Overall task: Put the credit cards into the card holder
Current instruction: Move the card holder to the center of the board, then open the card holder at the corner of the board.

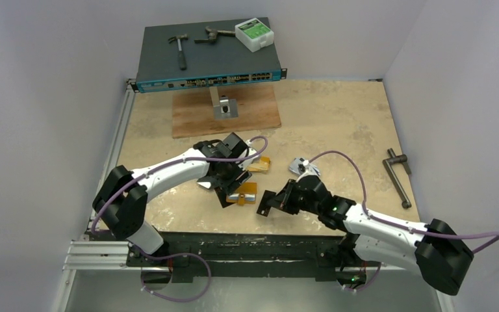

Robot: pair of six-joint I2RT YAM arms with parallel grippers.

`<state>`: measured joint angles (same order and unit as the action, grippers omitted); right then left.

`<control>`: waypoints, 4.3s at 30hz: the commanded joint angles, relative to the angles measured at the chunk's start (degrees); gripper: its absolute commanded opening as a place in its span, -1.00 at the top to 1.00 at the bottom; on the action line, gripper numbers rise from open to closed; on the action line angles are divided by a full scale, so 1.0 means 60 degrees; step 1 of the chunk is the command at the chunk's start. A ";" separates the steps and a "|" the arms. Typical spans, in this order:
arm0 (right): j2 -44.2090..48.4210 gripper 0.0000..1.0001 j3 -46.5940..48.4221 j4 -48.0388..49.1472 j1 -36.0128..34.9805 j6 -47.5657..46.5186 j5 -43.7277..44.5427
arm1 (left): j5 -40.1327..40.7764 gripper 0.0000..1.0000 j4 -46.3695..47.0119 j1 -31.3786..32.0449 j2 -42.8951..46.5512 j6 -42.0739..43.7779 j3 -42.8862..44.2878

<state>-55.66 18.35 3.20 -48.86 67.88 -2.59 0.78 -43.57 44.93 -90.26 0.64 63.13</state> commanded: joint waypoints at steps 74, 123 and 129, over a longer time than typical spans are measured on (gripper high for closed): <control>0.2202 1.00 0.0309 -0.1070 0.1434 -0.1161 0.0194 | 0.0145 0.00 0.3453 0.0913 0.0343 0.5981 -0.1295; -0.1184 1.00 0.2207 0.0445 -0.0241 -0.2371 -0.0619 | -0.4256 1.00 0.1940 -0.0813 -0.0612 -0.2771 -0.0590; -0.0881 1.00 0.1976 -0.0075 -0.0409 -0.2354 -0.1168 | -0.3812 1.00 0.1908 -0.0809 -0.0199 -0.2560 -0.0614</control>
<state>-63.70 29.87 2.17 -50.74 54.70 -6.31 -23.97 -33.74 40.51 -94.65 -15.42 59.77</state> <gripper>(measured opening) 0.004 0.021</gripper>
